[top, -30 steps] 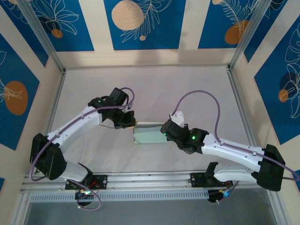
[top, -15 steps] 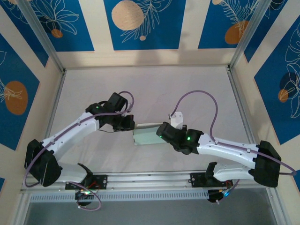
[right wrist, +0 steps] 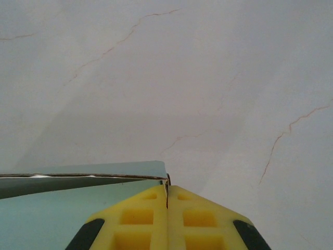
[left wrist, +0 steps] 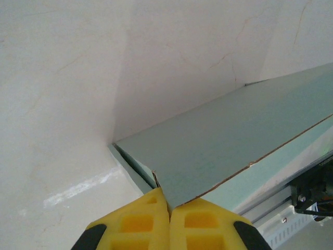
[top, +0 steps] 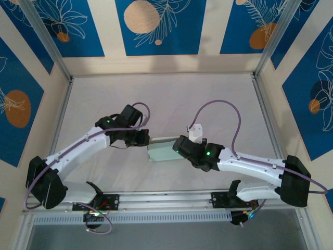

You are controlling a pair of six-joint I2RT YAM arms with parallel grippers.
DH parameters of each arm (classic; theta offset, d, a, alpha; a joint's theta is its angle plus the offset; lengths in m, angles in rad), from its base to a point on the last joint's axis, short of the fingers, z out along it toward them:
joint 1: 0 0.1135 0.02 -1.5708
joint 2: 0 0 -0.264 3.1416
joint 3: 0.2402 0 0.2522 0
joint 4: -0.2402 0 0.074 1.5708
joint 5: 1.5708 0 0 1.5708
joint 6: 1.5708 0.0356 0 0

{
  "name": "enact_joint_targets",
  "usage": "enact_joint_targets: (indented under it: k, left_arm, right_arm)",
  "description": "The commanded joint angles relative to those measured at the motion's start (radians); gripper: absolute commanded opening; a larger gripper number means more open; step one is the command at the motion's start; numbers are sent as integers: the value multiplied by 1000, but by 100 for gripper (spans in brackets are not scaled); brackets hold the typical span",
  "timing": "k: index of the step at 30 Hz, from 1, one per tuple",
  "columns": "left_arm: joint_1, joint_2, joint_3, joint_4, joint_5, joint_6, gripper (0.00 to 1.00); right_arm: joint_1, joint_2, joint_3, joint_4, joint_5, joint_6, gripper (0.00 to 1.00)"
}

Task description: Fold the paper box

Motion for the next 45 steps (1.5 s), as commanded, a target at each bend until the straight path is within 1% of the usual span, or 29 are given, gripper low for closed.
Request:
enact_joint_targets:
  k: [1,4,7,12,16,17,21,24,27,36,41,45]
  left_arm:
    - [-16,-31,16,-61,9,13,0]
    - [-23,-47,3,-58,11,0,0]
    - [-25,-66,-1,-58,9,-9,3]
    - [-26,-75,13,-70,-1,-12,3]
    - [-27,-80,-5,-40,7,-38,2]
    - [-26,-85,-16,-27,-2,-46,0]
    - [-43,-120,-93,80,-48,-82,0]
    - [-67,-136,-126,109,-133,-80,0]
    - [-85,-166,-155,143,-169,-93,0]
    - [-126,-169,-140,99,-199,-71,0]
    - [-168,-172,-128,57,-279,-47,0]
    - [-207,-182,-154,71,-363,-45,0]
  right_arm:
    - [11,56,-49,-117,-131,43,0]
    - [12,59,-50,-119,-128,47,0]
    - [13,65,-51,-119,-126,51,0]
    - [19,74,-49,-116,-126,57,0]
    - [26,77,-43,-125,-116,74,0]
    - [28,76,-40,-132,-110,90,0]
    - [47,61,-45,-128,-85,149,0]
    - [59,46,-60,-111,-63,174,0]
    - [71,32,-76,-108,-35,191,0]
    - [83,-6,-127,-86,-9,210,0]
    - [99,-6,-131,-89,13,218,0]
    - [106,14,-121,-89,12,229,0]
